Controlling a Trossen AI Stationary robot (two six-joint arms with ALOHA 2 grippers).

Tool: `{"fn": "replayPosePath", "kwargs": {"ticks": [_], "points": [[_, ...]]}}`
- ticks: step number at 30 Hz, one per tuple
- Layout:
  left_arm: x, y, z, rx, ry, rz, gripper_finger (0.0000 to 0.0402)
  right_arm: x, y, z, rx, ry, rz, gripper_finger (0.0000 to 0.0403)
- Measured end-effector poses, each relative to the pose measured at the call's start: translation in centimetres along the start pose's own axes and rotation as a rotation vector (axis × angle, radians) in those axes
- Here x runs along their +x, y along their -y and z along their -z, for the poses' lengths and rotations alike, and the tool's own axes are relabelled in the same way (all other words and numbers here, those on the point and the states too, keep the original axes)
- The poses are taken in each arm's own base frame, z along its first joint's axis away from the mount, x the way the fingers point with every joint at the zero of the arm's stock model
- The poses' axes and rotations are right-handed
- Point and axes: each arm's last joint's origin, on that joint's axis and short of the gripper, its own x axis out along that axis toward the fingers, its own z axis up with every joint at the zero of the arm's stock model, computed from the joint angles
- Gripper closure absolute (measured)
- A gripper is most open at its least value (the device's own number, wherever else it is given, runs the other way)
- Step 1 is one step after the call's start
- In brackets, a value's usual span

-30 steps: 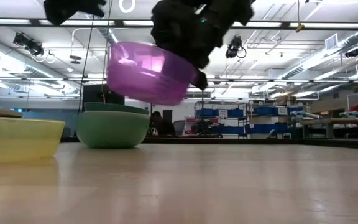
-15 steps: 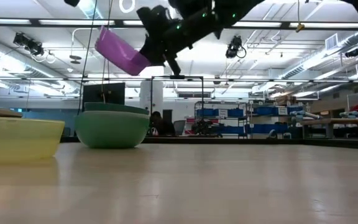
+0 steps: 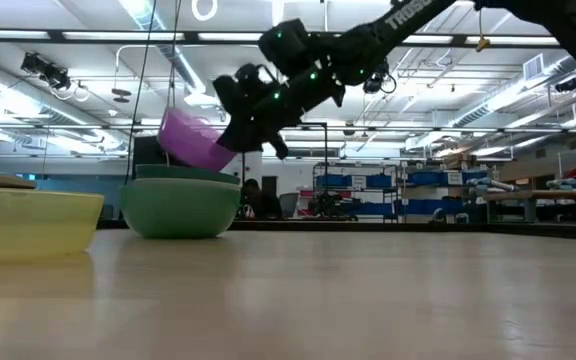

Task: Nest bowls inside each other
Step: Stack the purple bowl on top of the blue bowl, then stack the yellow bowl on top of the purple bowl

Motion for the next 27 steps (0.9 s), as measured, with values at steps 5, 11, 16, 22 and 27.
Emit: {"fn": "replayPosePath", "kwargs": {"ticks": [5,11,16,22,27], "points": [[-0.1,-0.1,0.0,0.004,-0.001,-0.009,0.0285,0.3,0.3,0.3,0.001,-0.006,0.008,0.0389],[-0.1,-0.1,0.0,0.005,0.0,-0.013,0.0285,0.1,0.1,0.2,-0.014,-0.007,0.006,0.0331],[-0.1,-0.1,0.0,0.006,0.0,-0.016,0.0285,0.1,0.3,0.4,-0.009,-0.03,0.056,0.0283],[-0.1,-0.1,0.0,0.008,-0.002,-0.016,0.0285,-0.1,0.4,0.4,-0.006,-0.038,0.074,0.0257],[-0.4,-0.7,0.5,0.037,-0.05,-0.033,0.0285,-0.7,0.1,1.2,-0.032,-0.147,0.109,0.0259]]}}
